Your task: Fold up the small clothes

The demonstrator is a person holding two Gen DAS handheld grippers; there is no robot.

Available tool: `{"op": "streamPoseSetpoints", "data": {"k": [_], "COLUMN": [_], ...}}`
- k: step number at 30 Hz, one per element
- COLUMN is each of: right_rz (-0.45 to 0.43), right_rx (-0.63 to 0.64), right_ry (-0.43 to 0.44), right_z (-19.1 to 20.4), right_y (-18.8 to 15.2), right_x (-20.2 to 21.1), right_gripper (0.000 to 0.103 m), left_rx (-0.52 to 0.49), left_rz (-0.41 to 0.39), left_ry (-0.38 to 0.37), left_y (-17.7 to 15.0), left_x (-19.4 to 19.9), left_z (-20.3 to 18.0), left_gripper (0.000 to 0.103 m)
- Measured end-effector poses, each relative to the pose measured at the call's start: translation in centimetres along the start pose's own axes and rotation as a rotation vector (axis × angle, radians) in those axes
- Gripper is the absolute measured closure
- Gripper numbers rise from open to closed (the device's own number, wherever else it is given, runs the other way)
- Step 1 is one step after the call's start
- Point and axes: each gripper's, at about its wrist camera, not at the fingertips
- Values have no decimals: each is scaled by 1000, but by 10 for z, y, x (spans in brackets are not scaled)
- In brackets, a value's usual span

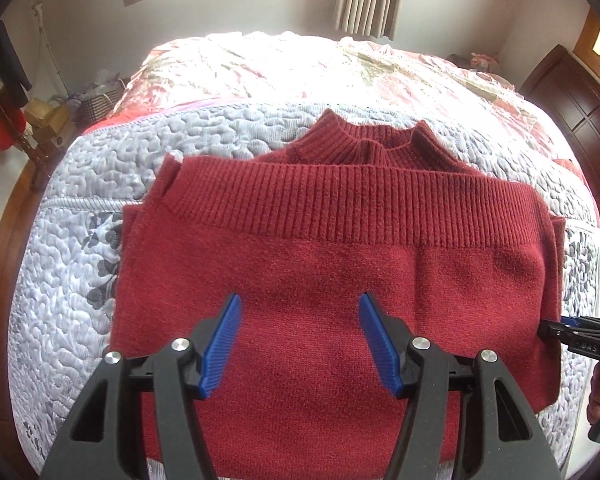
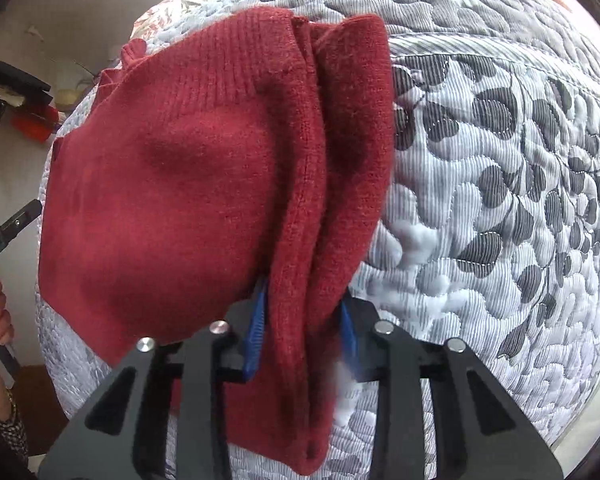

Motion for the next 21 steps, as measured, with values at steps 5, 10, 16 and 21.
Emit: {"op": "streamPoseSetpoints", "data": {"k": [5, 10, 16, 21], "right_rz": [-48, -114, -108, -87], "right_rx": [42, 36, -3, -32], "right_ry": [5, 48, 52, 36], "right_z": [12, 11, -4, -6], "right_y": [-2, -11, -13, -14], "right_x": [24, 50, 47, 35], "right_gripper": [87, 88, 89, 89], "left_rx": [-10, -21, -31, -43], "left_rz": [-18, -40, -55, -58], "left_ry": [3, 10, 10, 17], "left_y": [1, 1, 1, 1], "left_x": [5, 11, 15, 12], "left_z": [-1, -4, -5, -5], "left_gripper": [42, 42, 41, 38]}}
Point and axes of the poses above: each gripper's, at about its wrist camera, not at the fingertips, and x roughly against the way its jaws point, z to its left, y to its top, and after that the axes turned 4 degrees about z, right-handed
